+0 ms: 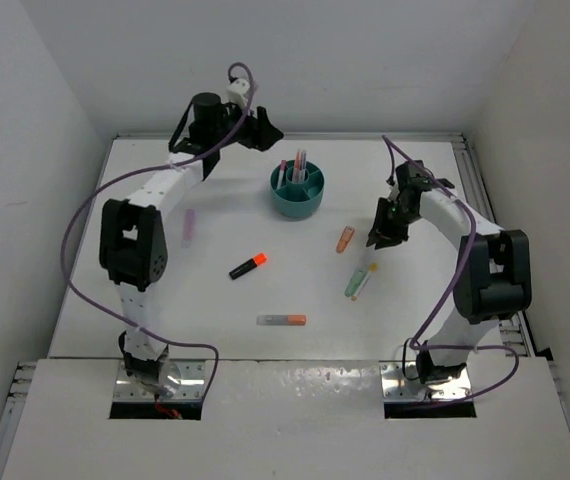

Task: Sort the stationery into containers
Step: Pick up the pen from the center of the board, then place the pen in the storage box.

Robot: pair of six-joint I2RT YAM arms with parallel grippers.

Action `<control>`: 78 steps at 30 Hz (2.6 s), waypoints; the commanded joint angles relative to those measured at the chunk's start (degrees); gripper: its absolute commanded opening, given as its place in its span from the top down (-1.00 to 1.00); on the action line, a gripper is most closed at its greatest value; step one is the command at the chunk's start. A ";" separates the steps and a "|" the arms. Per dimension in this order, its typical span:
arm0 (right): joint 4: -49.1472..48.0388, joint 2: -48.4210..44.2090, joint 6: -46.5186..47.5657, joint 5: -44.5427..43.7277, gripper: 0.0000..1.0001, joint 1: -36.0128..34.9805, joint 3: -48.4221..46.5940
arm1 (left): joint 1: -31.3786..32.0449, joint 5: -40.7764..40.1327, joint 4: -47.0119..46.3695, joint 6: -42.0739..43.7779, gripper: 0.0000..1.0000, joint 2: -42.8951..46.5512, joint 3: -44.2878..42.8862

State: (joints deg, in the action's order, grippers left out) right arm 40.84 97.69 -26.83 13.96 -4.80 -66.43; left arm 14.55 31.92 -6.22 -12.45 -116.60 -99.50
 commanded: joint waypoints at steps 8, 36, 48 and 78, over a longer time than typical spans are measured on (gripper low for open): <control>2.48 1.45 -7.44 -6.04 0.53 -1.71 3.76 | -6.28 -4.23 -0.90 6.47 -0.46 27.02 16.17; 3.90 15.51 -10.00 -9.64 0.46 -1.97 -0.71 | -9.18 -9.24 4.81 4.89 -0.55 33.63 25.24; 5.47 11.57 -7.10 -11.84 1.00 -1.18 -0.10 | -9.27 -9.51 5.61 5.33 -0.56 33.80 25.15; -29.76 23.33 1.25 -22.22 1.00 -21.66 -50.28 | -17.18 -8.37 4.55 3.75 -0.56 41.09 29.28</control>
State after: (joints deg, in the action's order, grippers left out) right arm 16.71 117.97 -26.63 -2.26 -26.63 -114.63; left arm -1.19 24.36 -1.54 -9.47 -79.00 -70.50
